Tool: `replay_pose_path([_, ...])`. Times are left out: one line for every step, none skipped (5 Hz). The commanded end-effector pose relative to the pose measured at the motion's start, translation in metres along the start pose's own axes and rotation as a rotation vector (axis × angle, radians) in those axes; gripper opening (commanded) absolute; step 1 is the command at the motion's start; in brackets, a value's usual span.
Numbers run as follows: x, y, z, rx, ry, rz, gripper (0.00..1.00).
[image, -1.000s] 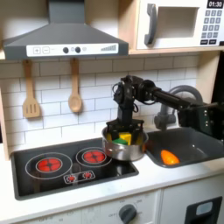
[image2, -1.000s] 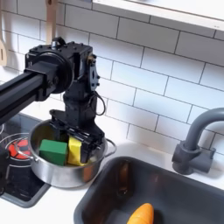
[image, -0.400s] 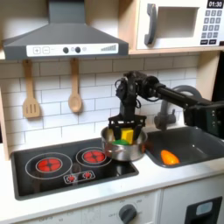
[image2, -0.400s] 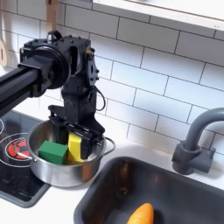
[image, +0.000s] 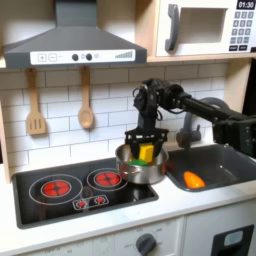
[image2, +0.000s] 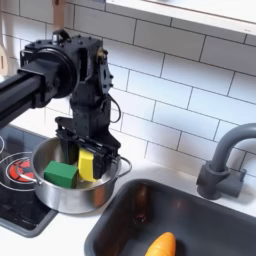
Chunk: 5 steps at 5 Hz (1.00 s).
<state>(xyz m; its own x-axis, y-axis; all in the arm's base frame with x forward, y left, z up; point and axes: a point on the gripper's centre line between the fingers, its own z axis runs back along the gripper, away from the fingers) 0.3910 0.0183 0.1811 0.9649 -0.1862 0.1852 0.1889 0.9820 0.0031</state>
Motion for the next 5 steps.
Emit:
replay_pose_path([0.003, 0.001, 0.023, 0.016, -0.048, -0.003, 0.00])
replay_pose_path([0.001, 0.004, 0.027, 0.027, -0.048, 0.033, 0.00])
replay_pose_path([-0.004, 0.009, 0.039, 0.040, -0.066, 0.077, 0.00])
replay_pose_path([-0.007, 0.009, 0.042, 0.047, -0.067, 0.104, 0.00])
replay_pose_path([-0.010, 0.011, 0.053, 0.076, -0.085, 0.139, 0.00])
